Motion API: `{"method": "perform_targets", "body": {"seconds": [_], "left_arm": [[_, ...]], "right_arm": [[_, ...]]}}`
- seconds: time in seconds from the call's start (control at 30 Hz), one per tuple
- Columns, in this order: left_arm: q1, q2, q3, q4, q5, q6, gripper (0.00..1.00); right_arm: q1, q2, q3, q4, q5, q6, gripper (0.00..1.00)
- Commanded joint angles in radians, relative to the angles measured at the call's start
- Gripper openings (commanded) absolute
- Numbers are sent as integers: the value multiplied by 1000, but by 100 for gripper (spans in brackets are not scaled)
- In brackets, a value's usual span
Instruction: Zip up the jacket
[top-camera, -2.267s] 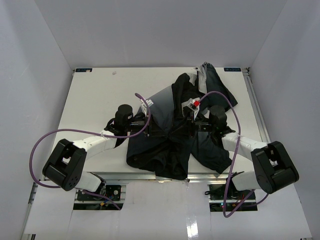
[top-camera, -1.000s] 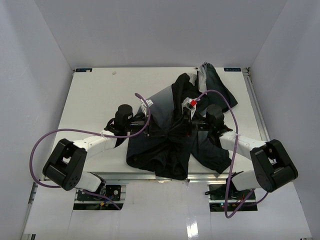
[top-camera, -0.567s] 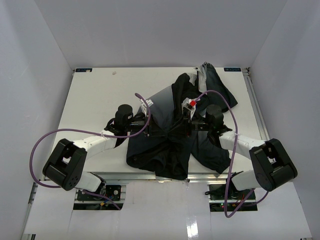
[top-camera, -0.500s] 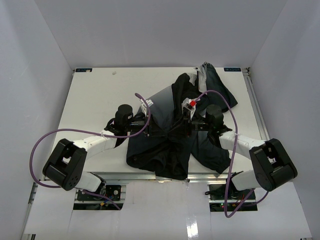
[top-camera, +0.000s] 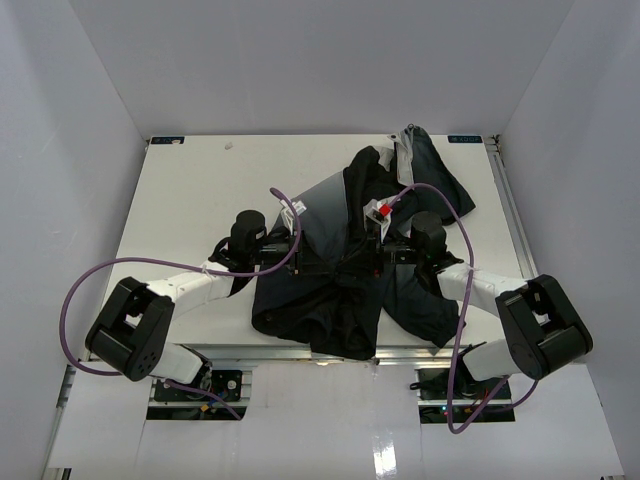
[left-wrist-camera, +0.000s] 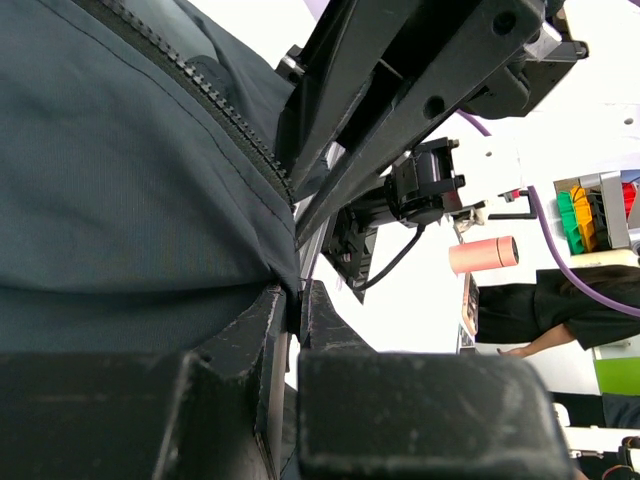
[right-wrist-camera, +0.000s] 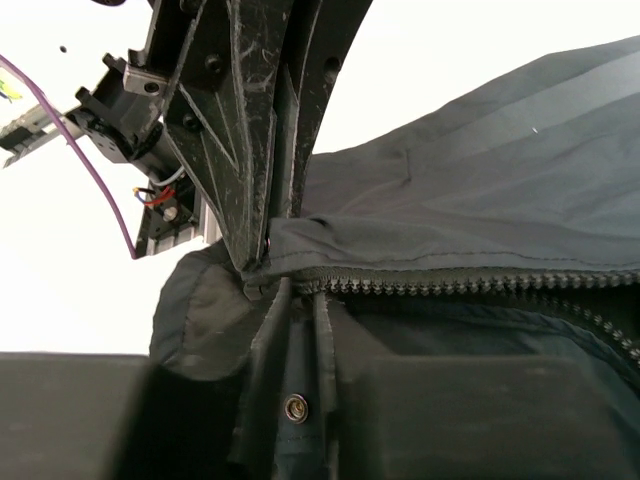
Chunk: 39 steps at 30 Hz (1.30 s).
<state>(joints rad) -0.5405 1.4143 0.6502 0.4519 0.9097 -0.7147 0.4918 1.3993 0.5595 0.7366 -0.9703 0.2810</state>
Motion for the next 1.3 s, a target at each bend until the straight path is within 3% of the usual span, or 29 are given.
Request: {"method": "perform_targets", "body": {"seconds": [0.0, 0.07, 0.33, 0.5, 1.27], "left_arm": [[-4, -21, 3, 24, 20, 4, 0], [-4, -21, 3, 24, 18, 3, 0], [-4, -17, 8, 16, 17, 6, 0], [-4, -16, 11, 16, 18, 6, 0], [-4, -15, 8, 17, 20, 6, 0]], "right_arm": [[4, -33, -13, 15, 4, -12, 12], [5, -42, -20, 14, 7, -11, 8], [5, -66, -23, 21, -20, 0, 8], [8, -37, -23, 33, -54, 3, 16], [24, -51, -38, 17, -60, -14, 30]]}}
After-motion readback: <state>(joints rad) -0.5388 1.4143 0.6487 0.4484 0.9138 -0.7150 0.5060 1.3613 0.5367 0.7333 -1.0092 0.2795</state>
